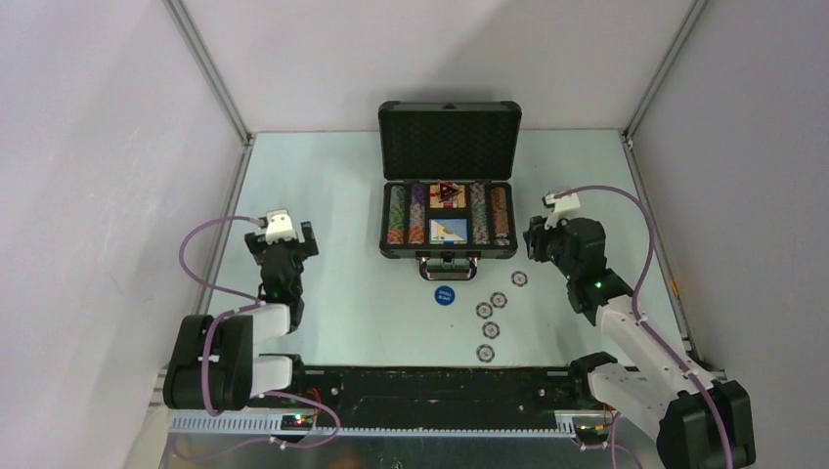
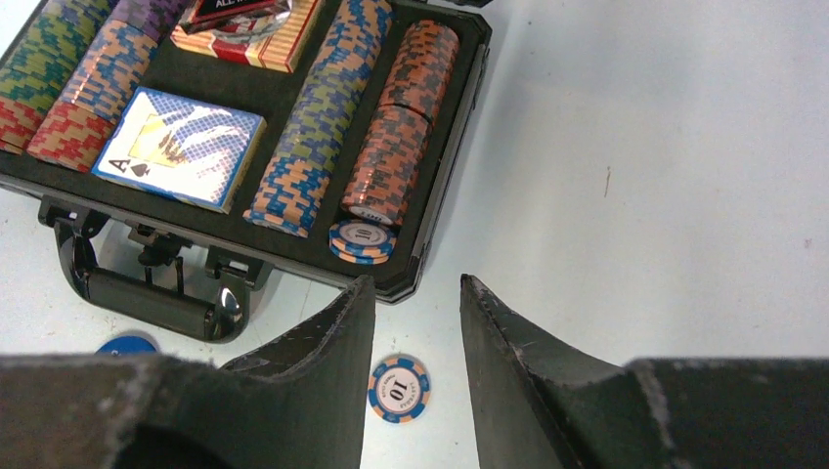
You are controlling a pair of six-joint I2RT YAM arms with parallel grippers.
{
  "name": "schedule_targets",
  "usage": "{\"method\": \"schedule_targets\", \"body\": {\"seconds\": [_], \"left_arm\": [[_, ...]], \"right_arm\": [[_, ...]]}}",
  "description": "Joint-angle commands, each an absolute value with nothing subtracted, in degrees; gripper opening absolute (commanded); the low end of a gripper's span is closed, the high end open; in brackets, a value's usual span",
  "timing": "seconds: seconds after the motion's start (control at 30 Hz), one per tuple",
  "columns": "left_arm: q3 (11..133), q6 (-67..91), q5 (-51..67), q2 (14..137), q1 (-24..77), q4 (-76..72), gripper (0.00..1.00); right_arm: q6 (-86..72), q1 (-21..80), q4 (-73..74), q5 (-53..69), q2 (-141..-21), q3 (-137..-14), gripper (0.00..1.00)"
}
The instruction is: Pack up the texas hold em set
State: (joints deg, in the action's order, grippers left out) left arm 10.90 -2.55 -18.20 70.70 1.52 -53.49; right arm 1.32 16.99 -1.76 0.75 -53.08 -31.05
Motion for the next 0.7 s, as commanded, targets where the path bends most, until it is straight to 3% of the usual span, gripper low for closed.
{"method": "schedule_targets", "body": {"seconds": [0.0,0.27,0.33,0.37,0.4,0.43,0.67], "left_arm": [[11.3,-0.4,-16.3,71.6,0.2,-59.3,0.99],[11.0,-0.4,-16.4,71.6,0.2,-59.7,1.0],[11.0,-0.4,-16.4,71.5,0.2,-59.7,1.0],[11.0,-0.4,-16.4,71.5,0.2,-59.7,1.0],[11.0,-0.4,-16.4,71.5,0.2,-59.7,1.0],[11.0,-0.4,-16.5,71.5,0.2,-59.7,1.0],[11.0,-0.4,-16.5,71.6,0.2,-59.7,1.0]], "right_arm": [[1.1,17.6,-5.0,0.0,-51.9,-30.3,0.42],[0.3,18.1,-5.5,0.9,-51.1,-29.7,0.45],[0.3,18.4,-5.3,1.4,-50.5,-29.7,0.65],[-0.7,18.5,-5.4,1.6,-50.3,-29.6,0.68],[-1.1,18.8,-5.7,2.2,-49.9,-29.6,0.9],[-1.9,18.9,-5.8,2.5,-49.6,-29.5,0.95],[-3.5,20.2,-4.5,0.4,-45.7,-29.8,1.0]]}}
